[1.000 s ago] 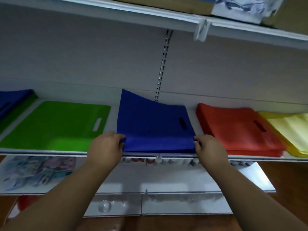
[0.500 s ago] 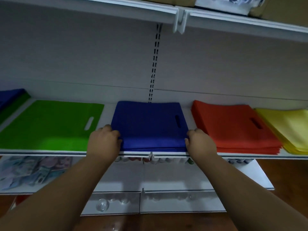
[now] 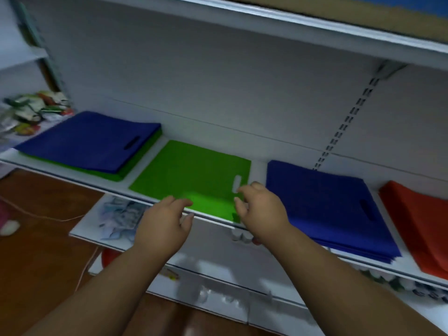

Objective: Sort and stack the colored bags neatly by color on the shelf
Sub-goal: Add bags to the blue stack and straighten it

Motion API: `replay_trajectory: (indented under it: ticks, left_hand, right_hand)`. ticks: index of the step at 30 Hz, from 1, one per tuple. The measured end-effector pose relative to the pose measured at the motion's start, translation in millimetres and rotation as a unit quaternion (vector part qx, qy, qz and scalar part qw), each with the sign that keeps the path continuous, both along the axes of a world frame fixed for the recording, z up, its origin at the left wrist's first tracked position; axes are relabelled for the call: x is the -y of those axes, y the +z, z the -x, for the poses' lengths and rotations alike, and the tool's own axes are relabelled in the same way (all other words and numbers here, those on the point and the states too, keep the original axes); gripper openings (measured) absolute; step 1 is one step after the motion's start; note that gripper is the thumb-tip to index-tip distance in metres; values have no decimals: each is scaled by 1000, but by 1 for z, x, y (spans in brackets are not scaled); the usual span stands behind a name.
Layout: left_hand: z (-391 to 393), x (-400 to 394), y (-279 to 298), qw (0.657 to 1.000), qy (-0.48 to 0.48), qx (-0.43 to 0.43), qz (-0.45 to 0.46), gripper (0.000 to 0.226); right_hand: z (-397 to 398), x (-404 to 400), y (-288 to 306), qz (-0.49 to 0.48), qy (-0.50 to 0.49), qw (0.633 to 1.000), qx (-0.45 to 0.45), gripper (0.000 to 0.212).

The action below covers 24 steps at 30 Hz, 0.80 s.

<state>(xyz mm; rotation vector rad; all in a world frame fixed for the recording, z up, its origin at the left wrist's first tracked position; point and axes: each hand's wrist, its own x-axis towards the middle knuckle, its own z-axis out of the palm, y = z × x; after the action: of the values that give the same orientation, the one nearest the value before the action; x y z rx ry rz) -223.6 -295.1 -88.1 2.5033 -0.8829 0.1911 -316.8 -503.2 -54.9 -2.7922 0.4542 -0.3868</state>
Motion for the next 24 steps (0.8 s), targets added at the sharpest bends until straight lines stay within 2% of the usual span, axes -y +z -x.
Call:
replay_trajectory:
  ticks: [7,11,17,20,24]
  left_hand:
    - [-91,-136,10,997,60,-40,24,35]
    - [-125,-185,17,995,69,-63,33,35]
    - [-156,-214,12,986,90,-137,40,36]
    - [-165,-214,8,961,107,-237,99,32]
    - [-173,-212,8,892,142,-358,236,35]
  right_hand:
    - [-127,-135,2,-13,95,995,3,40]
    - [-188,-190,3,-37,100,994,-25,50]
    - [-240,-219,-11,-48,55,977,-202,64]
    - [-242,-215,-18,-67,50,973,-216,58]
    - [-236,-216,-19,-83,35,988,-127,46]
